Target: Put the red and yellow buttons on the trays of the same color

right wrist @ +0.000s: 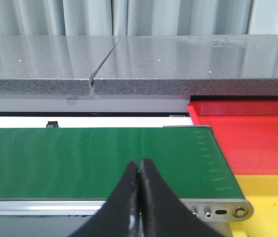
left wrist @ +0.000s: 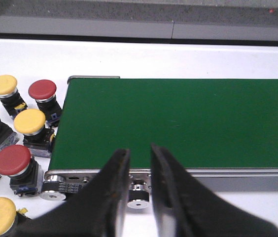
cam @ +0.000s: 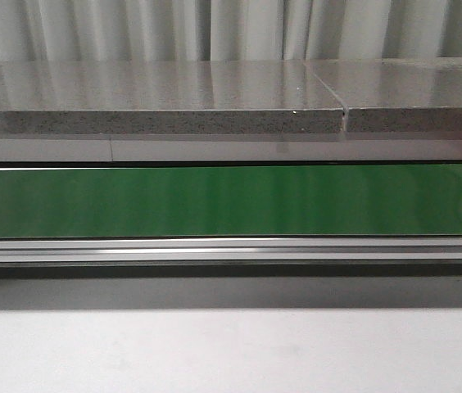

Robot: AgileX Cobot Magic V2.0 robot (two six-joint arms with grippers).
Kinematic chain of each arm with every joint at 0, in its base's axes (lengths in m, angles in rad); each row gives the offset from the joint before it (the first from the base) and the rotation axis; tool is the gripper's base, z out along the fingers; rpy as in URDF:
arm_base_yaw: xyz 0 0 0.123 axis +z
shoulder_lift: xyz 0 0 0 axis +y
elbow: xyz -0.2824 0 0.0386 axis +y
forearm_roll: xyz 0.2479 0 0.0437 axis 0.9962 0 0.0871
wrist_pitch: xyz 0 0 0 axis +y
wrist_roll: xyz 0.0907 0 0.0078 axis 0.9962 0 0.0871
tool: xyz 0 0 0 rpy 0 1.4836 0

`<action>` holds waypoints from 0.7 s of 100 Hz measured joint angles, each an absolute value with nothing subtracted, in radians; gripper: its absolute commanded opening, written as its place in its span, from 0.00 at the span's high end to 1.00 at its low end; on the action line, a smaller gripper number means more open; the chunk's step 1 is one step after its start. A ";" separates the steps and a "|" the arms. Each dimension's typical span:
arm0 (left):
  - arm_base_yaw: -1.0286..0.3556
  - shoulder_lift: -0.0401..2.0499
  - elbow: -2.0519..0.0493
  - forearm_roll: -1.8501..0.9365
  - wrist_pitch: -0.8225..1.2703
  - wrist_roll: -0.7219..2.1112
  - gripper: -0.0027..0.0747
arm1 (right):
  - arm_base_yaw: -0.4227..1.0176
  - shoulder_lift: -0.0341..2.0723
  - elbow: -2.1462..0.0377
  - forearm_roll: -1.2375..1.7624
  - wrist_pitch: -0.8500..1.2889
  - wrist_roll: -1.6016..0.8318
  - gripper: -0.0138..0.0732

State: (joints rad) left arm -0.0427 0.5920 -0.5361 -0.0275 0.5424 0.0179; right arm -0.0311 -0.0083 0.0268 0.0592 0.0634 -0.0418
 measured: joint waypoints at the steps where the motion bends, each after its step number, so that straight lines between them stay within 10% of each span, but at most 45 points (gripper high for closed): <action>1: -0.043 0.597 -0.538 -0.028 0.545 0.018 0.47 | -0.031 -0.008 0.027 0.059 0.063 -0.042 0.92; 70: 0.248 1.032 -0.882 -0.055 0.802 -0.029 0.37 | -0.031 -0.008 0.027 0.059 0.063 -0.042 0.92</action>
State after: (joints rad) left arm 0.2482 1.0322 -0.8821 -0.0555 0.8022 -0.0285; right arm -0.0311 -0.0083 0.0268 0.0592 0.0634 -0.0418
